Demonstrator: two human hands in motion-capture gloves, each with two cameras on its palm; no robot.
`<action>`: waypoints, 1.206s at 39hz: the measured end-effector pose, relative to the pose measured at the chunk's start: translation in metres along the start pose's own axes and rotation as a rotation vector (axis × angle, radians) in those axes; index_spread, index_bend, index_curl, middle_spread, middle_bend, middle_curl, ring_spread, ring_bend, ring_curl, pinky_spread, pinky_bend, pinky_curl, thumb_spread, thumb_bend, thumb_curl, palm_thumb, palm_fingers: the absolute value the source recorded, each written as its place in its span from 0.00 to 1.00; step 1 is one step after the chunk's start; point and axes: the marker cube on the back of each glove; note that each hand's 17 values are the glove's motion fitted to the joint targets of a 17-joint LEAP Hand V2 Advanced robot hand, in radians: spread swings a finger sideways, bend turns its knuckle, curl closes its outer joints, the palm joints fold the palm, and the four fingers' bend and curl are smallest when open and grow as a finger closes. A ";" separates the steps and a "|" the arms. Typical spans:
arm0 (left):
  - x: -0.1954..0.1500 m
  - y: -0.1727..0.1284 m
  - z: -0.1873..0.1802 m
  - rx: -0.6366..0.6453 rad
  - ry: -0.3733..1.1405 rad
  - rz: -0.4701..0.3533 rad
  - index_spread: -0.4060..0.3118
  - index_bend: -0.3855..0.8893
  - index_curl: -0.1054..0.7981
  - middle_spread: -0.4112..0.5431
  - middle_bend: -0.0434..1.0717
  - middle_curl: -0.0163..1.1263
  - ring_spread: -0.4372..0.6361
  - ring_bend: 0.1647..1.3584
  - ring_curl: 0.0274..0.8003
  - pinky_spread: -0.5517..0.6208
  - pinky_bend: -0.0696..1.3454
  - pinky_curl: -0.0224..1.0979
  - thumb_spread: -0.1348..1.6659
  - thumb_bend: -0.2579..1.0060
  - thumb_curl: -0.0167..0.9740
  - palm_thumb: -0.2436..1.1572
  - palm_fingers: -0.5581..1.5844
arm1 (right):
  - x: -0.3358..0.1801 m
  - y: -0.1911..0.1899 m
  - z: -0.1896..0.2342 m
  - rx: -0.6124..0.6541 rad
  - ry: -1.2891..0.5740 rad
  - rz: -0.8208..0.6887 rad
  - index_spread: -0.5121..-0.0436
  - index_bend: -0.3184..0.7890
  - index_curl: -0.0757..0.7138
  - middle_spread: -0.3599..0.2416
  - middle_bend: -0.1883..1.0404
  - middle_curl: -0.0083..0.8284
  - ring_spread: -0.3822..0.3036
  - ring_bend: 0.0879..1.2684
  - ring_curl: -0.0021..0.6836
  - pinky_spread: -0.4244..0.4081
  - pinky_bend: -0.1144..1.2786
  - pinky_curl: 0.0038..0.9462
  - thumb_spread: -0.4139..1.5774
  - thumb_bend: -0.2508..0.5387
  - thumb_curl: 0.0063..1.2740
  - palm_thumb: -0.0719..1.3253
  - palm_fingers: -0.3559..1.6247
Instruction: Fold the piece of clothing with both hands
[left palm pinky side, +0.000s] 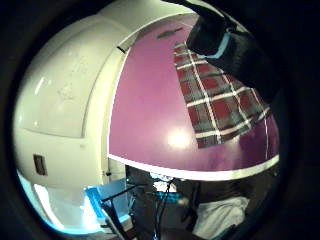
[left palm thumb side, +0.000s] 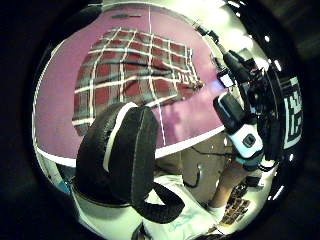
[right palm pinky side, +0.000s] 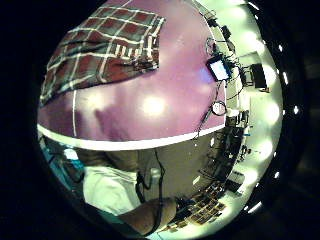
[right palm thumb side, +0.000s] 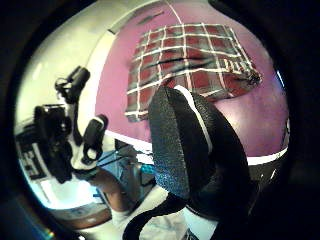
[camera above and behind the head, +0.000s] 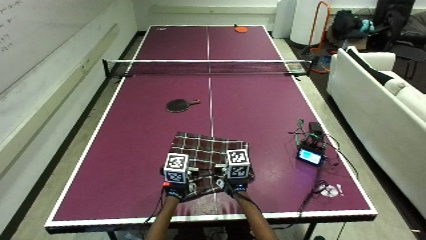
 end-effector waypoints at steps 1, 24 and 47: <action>0.000 0.000 0.000 0.000 0.002 0.001 0.50 0.40 0.15 0.45 0.23 0.06 0.48 0.27 0.09 0.61 0.32 0.09 0.32 0.26 0.04 0.26 0.52 | 0.000 0.001 -0.001 -0.001 0.000 0.001 0.69 0.47 0.16 0.58 0.33 0.07 0.65 0.10 0.04 0.65 0.34 0.08 0.43 0.55 0.03 0.25 0.31; 0.007 0.020 -0.020 0.016 0.014 0.051 0.43 0.41 0.34 0.47 0.20 0.23 0.58 0.33 0.29 0.78 0.35 0.26 0.71 0.21 0.15 0.27 0.46 | 0.015 0.022 -0.013 0.002 0.066 -0.001 0.28 0.43 0.38 0.57 0.31 0.27 0.77 0.10 0.21 0.81 0.37 0.25 0.84 0.54 0.10 0.30 0.26; -0.003 0.001 0.076 -0.212 -0.054 -0.018 0.44 0.41 0.40 0.48 0.19 0.28 0.60 0.34 0.33 0.79 0.36 0.30 0.73 0.19 0.21 0.28 0.44 | 0.046 0.019 0.053 -0.176 0.028 0.074 0.28 0.43 0.44 0.59 0.30 0.34 0.80 0.10 0.28 0.82 0.40 0.32 0.83 0.40 0.15 0.32 0.23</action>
